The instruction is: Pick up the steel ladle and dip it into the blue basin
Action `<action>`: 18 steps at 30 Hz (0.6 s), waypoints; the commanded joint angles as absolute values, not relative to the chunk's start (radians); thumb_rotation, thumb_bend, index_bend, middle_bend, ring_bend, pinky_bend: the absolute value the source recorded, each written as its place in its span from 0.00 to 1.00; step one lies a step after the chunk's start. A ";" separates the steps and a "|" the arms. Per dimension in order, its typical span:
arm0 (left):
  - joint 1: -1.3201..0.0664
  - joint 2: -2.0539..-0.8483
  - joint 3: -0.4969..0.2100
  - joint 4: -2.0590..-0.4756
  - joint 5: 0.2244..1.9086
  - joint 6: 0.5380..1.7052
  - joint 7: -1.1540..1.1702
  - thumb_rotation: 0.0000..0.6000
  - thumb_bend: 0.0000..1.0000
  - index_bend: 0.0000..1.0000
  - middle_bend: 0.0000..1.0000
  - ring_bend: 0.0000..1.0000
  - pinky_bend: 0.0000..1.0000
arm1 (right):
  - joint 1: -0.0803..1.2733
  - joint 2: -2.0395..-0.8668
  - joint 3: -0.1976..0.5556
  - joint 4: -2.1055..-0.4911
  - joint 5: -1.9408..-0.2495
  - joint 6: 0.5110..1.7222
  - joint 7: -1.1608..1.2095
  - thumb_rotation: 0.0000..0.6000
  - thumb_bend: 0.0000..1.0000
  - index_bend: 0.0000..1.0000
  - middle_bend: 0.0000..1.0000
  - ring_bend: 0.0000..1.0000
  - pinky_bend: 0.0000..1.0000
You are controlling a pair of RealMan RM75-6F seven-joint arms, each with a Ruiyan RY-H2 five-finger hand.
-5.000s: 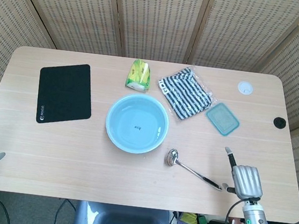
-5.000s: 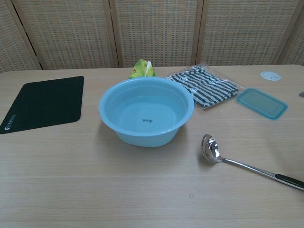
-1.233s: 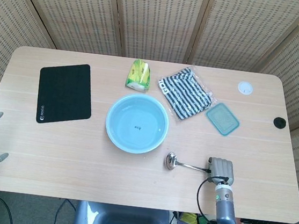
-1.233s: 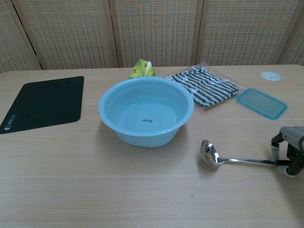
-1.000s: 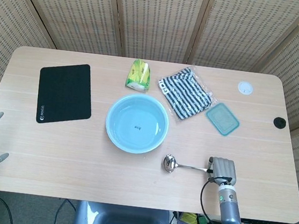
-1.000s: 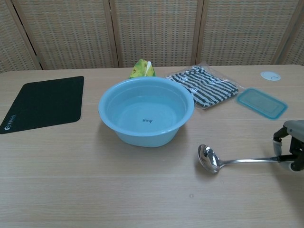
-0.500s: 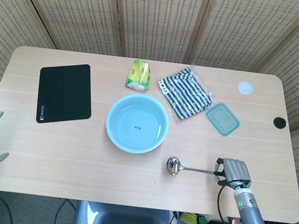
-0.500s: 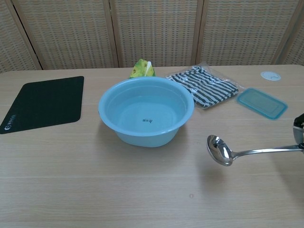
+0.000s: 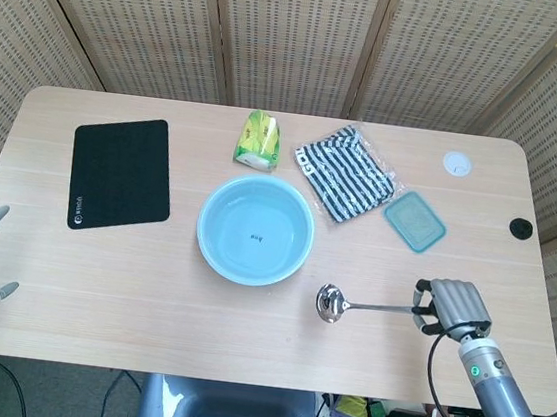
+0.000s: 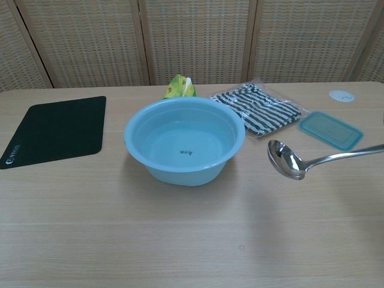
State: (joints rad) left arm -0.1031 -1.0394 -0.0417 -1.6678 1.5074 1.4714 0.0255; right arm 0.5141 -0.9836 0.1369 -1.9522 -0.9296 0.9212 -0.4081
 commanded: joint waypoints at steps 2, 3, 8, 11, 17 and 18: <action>-0.105 -1.041 -0.044 -1.669 1.501 1.469 0.028 1.00 0.00 0.00 0.00 0.00 0.00 | 0.597 -0.907 0.188 -2.025 -0.849 0.904 -0.466 1.00 0.84 0.86 1.00 1.00 1.00; -0.106 -1.042 -0.045 -1.669 1.499 1.467 0.029 1.00 0.00 0.00 0.00 0.00 0.00 | 0.620 -0.896 0.197 -2.034 -0.824 0.899 -0.482 1.00 0.84 0.86 1.00 1.00 1.00; -0.114 -1.051 -0.052 -1.662 1.478 1.451 0.042 1.00 0.00 0.00 0.00 0.00 0.00 | 0.792 -0.911 0.225 -2.009 -0.624 0.876 -0.626 1.00 0.84 0.86 1.00 1.00 1.00; -0.119 -1.060 -0.056 -1.653 1.468 1.442 0.048 1.00 0.00 0.00 0.00 0.00 0.00 | 0.932 -0.985 0.225 -1.949 -0.447 0.907 -0.750 1.00 0.84 0.87 1.00 1.00 1.00; -0.131 -1.071 -0.064 -1.639 1.434 1.414 0.060 1.00 0.00 0.00 0.00 0.00 0.00 | 1.201 -1.241 0.226 -1.699 -0.081 0.964 -0.945 1.00 0.84 0.87 1.00 1.00 1.00; -0.132 -1.072 -0.066 -1.637 1.429 1.410 0.061 1.00 0.00 0.00 0.00 0.00 0.00 | 1.225 -1.271 0.228 -1.668 -0.043 0.971 -0.962 1.00 0.84 0.87 1.00 1.00 1.00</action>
State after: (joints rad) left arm -0.1299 -1.0700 -0.0634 -1.6401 1.4337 1.4144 0.0592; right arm 1.0649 -1.1137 0.2206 -1.8277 -0.2283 0.9291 -0.8297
